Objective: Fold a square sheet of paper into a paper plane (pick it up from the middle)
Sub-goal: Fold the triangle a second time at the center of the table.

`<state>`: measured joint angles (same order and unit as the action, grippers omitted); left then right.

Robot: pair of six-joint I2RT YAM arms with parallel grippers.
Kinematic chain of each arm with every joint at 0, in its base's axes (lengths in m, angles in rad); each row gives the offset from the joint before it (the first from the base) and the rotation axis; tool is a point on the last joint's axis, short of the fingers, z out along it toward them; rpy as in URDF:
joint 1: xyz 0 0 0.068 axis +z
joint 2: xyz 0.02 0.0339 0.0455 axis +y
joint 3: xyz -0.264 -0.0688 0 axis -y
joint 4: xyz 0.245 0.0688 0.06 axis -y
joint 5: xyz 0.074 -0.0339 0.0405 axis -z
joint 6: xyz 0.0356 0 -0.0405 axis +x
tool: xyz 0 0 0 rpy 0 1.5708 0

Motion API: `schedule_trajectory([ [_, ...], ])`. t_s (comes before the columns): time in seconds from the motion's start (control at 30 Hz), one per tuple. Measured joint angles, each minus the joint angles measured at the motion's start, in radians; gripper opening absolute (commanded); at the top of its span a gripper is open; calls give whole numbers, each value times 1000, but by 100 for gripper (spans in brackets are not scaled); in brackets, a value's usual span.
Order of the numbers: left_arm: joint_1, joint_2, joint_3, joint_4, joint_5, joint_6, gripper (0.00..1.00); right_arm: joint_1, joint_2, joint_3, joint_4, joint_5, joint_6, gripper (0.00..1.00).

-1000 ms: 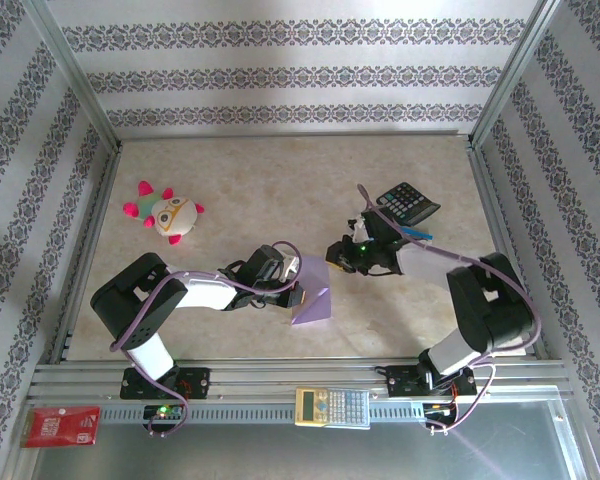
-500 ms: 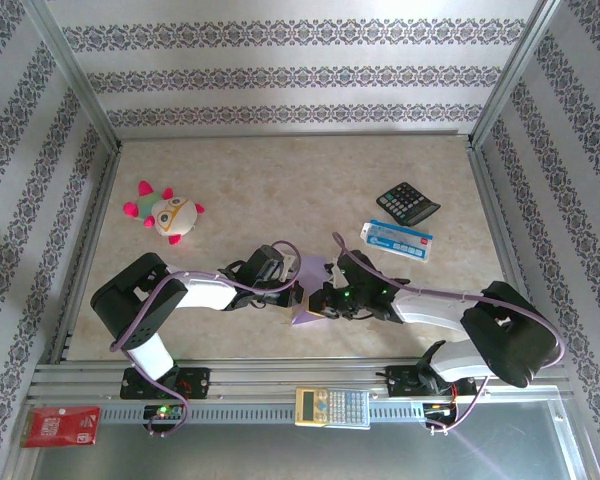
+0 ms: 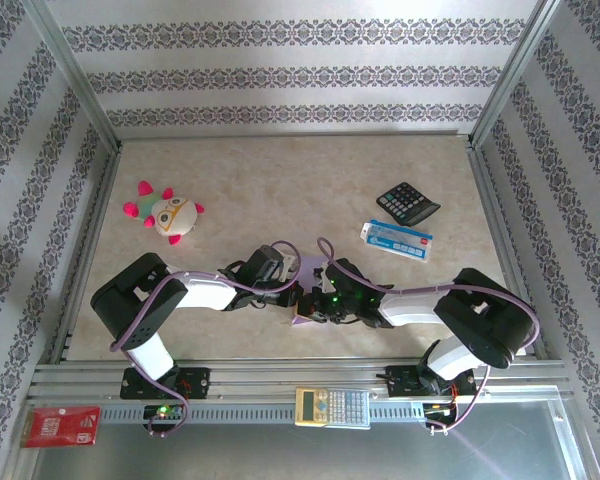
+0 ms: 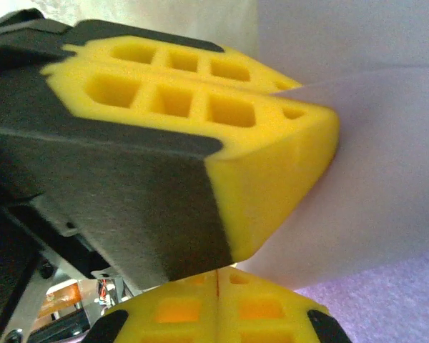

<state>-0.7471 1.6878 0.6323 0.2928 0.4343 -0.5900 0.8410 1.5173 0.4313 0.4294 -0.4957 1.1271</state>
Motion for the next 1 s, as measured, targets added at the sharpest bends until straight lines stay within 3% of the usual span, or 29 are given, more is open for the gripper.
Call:
schedule_trajectory([
  [1.0,0,0,-5,8,-2,-2,0,8,51,-29,55,19,31,1],
])
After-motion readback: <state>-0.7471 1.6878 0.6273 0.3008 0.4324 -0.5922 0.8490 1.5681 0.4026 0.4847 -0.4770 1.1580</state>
